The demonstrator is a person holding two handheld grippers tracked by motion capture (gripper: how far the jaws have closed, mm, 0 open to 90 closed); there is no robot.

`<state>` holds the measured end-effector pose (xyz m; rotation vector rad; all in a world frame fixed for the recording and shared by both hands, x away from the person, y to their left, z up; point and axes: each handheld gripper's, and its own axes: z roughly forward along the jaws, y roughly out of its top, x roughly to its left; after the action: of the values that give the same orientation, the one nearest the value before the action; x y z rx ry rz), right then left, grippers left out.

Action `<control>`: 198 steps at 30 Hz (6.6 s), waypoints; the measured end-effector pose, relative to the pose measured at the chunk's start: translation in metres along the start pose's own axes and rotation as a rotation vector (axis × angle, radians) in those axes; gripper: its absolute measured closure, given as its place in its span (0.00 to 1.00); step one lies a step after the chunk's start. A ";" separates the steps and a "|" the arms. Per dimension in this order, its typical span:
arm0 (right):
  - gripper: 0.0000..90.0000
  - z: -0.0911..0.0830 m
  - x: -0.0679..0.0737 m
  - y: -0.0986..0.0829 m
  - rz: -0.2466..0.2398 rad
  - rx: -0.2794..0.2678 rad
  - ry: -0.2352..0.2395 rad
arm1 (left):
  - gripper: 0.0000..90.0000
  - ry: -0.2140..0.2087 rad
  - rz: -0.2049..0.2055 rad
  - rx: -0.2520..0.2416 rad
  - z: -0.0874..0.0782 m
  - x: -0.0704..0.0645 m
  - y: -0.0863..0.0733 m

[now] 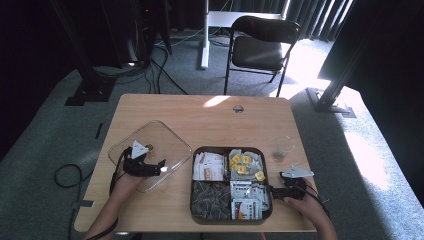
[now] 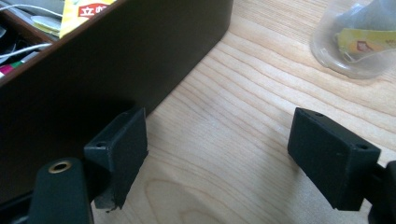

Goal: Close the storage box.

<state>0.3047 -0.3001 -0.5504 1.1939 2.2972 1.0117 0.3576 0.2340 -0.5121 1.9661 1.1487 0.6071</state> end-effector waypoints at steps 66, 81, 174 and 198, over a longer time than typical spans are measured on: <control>0.21 0.000 0.000 0.000 0.001 0.000 0.000 | 0.66 0.113 -0.106 0.091 0.012 0.033 0.022; 0.21 0.000 0.000 0.000 0.000 0.000 0.000 | 0.66 0.064 -0.074 0.034 -0.009 0.020 0.048; 0.21 0.000 0.000 0.000 0.001 -0.001 0.000 | 0.65 -0.517 0.403 0.033 0.008 -0.203 0.101; 0.21 0.000 0.000 0.000 0.001 -0.001 0.000 | 0.65 -0.522 0.434 0.100 0.028 -0.219 0.087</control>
<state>0.3047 -0.3001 -0.5504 1.1950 2.2956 1.0136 0.3169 0.0053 -0.4642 2.2947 0.4424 0.2189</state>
